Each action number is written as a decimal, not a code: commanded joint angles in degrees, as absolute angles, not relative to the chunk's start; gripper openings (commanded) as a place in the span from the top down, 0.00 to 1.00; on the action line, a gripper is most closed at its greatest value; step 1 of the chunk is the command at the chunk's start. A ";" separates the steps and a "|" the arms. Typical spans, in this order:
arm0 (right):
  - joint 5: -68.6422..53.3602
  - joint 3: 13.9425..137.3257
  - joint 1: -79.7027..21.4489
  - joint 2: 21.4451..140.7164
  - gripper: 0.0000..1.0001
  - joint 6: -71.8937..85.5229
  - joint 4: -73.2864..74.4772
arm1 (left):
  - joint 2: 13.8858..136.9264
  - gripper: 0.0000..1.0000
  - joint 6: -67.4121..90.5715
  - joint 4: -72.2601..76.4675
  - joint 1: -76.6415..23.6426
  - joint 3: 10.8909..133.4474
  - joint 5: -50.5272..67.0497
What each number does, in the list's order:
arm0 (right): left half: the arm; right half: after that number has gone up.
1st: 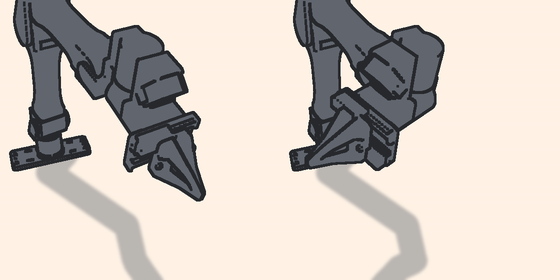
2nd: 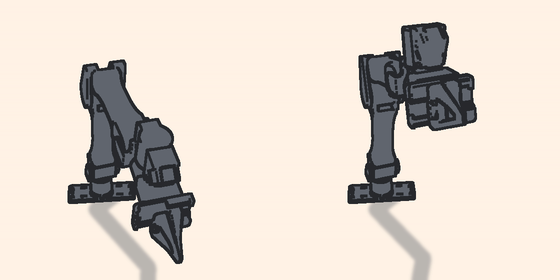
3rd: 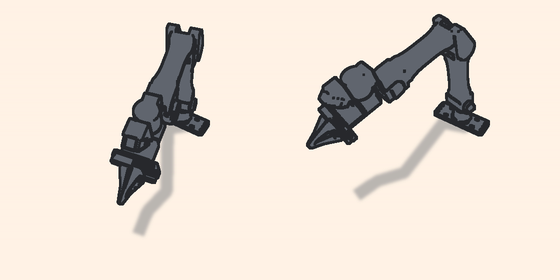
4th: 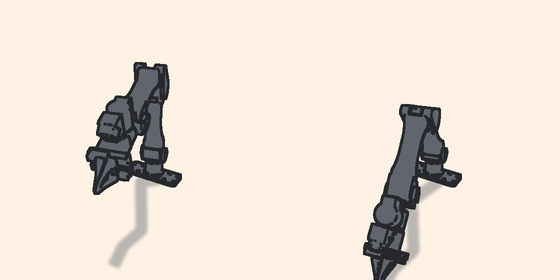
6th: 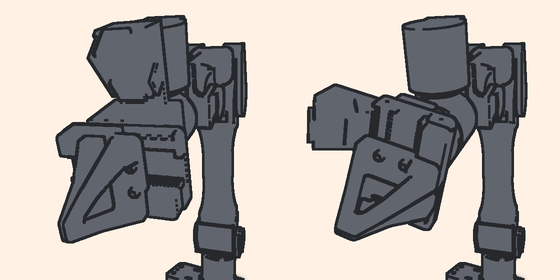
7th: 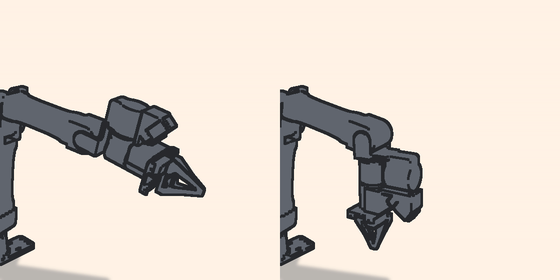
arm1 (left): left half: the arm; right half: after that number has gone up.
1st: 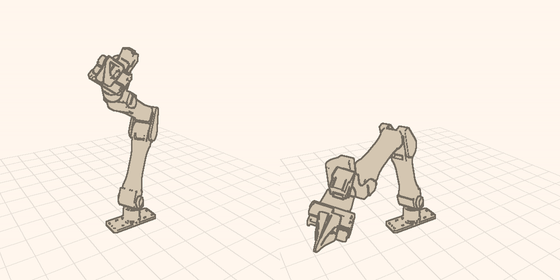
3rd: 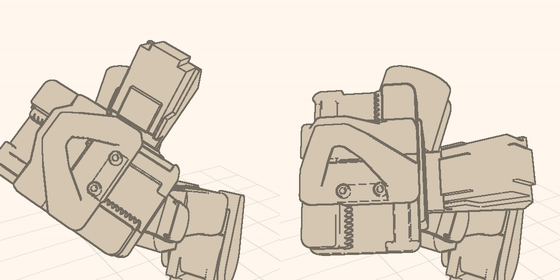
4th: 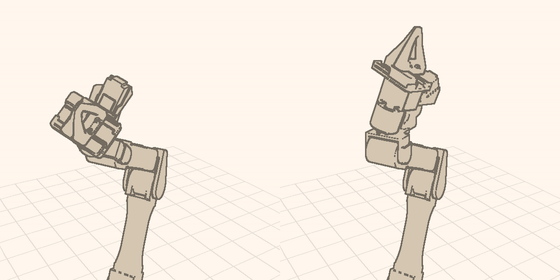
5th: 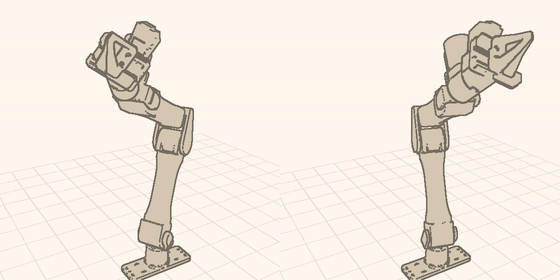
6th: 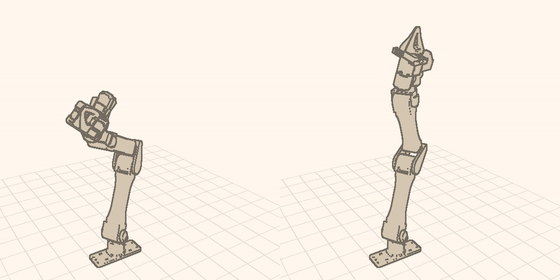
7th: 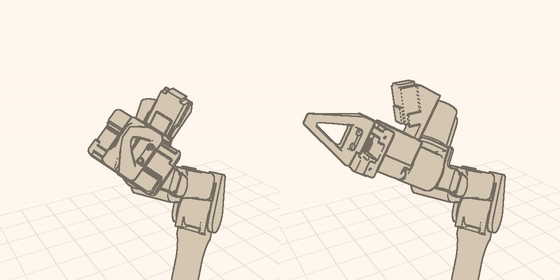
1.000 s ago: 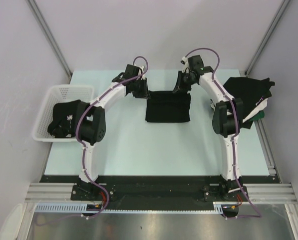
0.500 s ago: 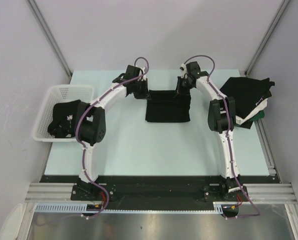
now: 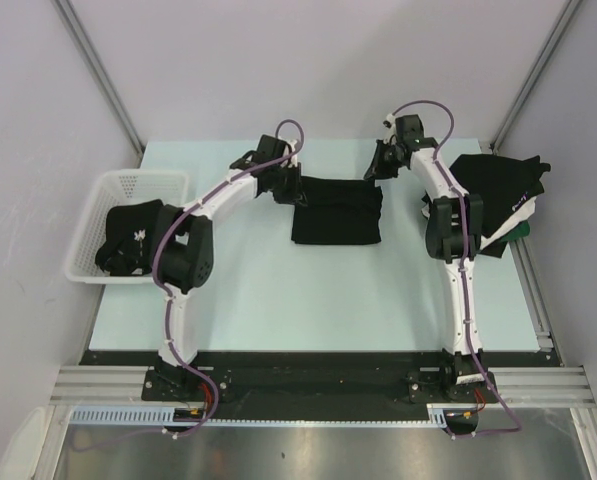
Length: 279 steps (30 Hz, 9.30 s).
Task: Fold and stack the t-shirts
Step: Smooth out wrinkles on the folded tshirt, then put the neatly folded tshirt into the corner of the board with both arms
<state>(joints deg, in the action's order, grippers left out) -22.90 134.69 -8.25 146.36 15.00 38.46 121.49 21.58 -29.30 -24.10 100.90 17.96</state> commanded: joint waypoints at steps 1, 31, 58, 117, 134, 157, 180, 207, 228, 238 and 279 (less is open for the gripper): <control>-22.68 136.06 -7.65 146.60 1.00 15.12 37.35 | 122.42 1.00 22.76 -27.78 -24.70 105.72 19.25; -18.02 120.68 -5.97 134.47 1.00 10.29 40.52 | 142.03 0.99 32.60 -14.51 -16.17 119.10 25.40; -17.31 76.21 -8.00 98.36 0.60 22.14 27.35 | 107.50 0.80 29.87 -13.02 -15.73 85.97 30.49; -22.15 57.13 -11.16 106.08 0.58 29.62 1.49 | 74.62 0.66 26.81 -28.12 -15.82 69.96 27.77; -24.43 57.13 -12.21 102.05 1.00 29.44 7.99 | 86.04 0.64 30.23 -18.11 -15.82 70.31 26.36; -23.91 57.13 -19.34 92.55 1.00 21.27 31.99 | 124.35 0.60 35.77 -10.20 -15.82 95.80 36.65; -24.17 57.13 -19.42 92.37 1.00 22.32 32.96 | 131.31 0.39 34.19 -11.17 -16.61 97.82 41.74; -24.79 57.13 -19.51 92.37 1.00 23.91 32.08 | 135.71 0.32 25.23 -23.73 -18.20 110.48 37.88; -26.19 57.13 -19.51 94.22 1.00 23.82 30.94 | 139.92 0.31 23.55 -27.95 -18.10 114.78 37.87; -26.54 57.13 -19.07 94.31 1.00 23.82 31.11 | 144.22 0.30 24.43 -29.35 -20.04 119.71 39.99; -18.64 79.43 -15.13 90.97 1.00 13.98 40.60 | 133.60 1.00 29.18 -27.33 -23.91 126.56 35.69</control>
<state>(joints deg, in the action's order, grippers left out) -21.82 71.37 -17.12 93.30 18.28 38.20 142.47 27.07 -29.80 -22.81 120.53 36.75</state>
